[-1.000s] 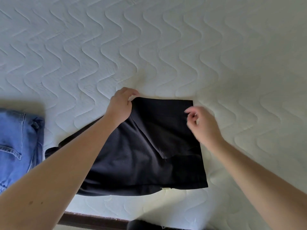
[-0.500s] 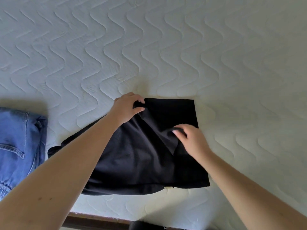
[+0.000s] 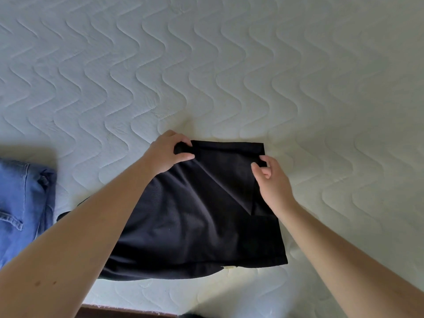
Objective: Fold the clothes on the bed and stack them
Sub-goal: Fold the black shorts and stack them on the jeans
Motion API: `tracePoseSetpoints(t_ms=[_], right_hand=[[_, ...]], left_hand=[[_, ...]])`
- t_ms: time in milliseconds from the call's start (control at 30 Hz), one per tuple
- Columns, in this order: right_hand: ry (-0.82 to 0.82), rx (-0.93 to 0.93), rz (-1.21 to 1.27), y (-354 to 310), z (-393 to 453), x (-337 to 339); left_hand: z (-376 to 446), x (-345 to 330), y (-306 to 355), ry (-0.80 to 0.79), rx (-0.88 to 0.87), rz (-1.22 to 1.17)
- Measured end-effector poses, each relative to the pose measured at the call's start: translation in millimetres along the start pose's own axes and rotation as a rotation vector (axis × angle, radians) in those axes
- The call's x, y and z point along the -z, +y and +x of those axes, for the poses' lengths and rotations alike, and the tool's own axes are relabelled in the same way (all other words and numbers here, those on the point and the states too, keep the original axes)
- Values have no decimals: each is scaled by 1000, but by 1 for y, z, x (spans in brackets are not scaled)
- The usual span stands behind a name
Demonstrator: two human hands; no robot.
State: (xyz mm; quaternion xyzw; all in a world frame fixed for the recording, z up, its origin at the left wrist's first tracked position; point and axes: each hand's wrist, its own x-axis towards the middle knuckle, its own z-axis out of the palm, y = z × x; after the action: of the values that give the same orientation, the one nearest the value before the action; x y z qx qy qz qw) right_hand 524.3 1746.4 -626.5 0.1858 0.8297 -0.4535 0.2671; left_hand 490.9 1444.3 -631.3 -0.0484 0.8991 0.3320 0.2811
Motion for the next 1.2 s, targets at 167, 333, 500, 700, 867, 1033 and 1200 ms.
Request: tracePoseSetpoints(t_ms=[167,333,500,700,867,1033,1200], right_hand=[[-12,5,115,-15,9,-5],[32,-263,500,-35,45,14],[58,-337,623,-43,73,28],[-48,175,-259,-33,58,18],[-81,378,-791,-38,73,11],[-46,314,-690,-43,96,21],[-18,408,-782,-43,96,16]], left_hand=[[0,3,-2,-83,-31,40],[9,-3,4,80,21,36],[16,-8,10,186,109,57],[15,-14,9,179,129,-59],[21,4,2,-17,156,76],[23,3,5,175,254,64],[7,-8,0,165,296,14]])
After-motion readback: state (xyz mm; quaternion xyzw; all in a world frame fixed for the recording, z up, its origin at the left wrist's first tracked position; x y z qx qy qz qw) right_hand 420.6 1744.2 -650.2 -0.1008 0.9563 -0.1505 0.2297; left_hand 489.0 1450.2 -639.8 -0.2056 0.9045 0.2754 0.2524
